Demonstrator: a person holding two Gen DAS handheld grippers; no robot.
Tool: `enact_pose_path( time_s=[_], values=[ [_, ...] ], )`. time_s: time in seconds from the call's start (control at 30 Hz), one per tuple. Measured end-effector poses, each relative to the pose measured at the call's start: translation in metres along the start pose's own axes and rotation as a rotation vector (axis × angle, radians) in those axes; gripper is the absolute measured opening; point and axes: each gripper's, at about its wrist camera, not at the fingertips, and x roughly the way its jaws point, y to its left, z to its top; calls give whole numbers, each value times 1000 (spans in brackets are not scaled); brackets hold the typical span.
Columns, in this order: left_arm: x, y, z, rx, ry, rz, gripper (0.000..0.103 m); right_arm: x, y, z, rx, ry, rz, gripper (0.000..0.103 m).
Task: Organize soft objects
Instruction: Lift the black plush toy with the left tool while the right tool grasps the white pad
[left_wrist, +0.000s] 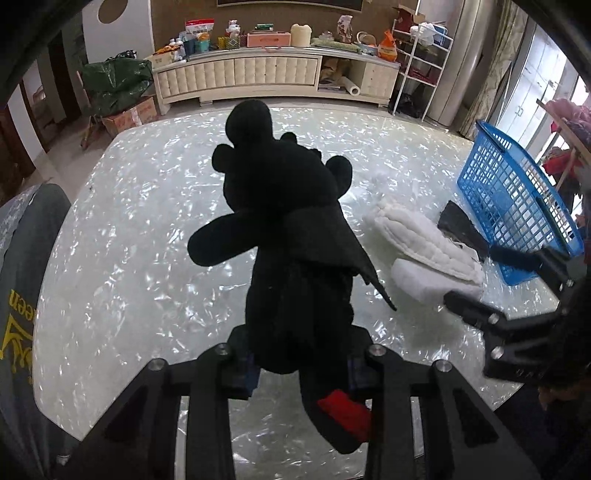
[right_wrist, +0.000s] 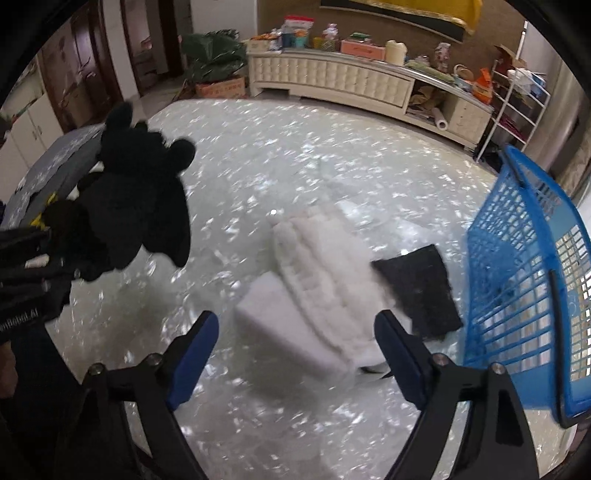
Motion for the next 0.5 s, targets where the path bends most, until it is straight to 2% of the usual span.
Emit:
enact_pose_path(
  time_s=[0.1, 0.27, 0.43, 0.5],
  values=[
    [-2, 3, -4, 2, 0, -11, 31, 5, 13, -3, -34, 7, -11, 77],
    [-3, 13, -9, -18, -3, -9, 32, 18, 37, -8, -168, 26, -103, 66],
    [3, 22, -12, -34, 12, -3, 32, 32, 45, -10, -230, 43, -140, 48],
    [5, 26, -13, -41, 18, -3, 32, 38, 45, -10, -237, 51, -136, 30]
  ],
)
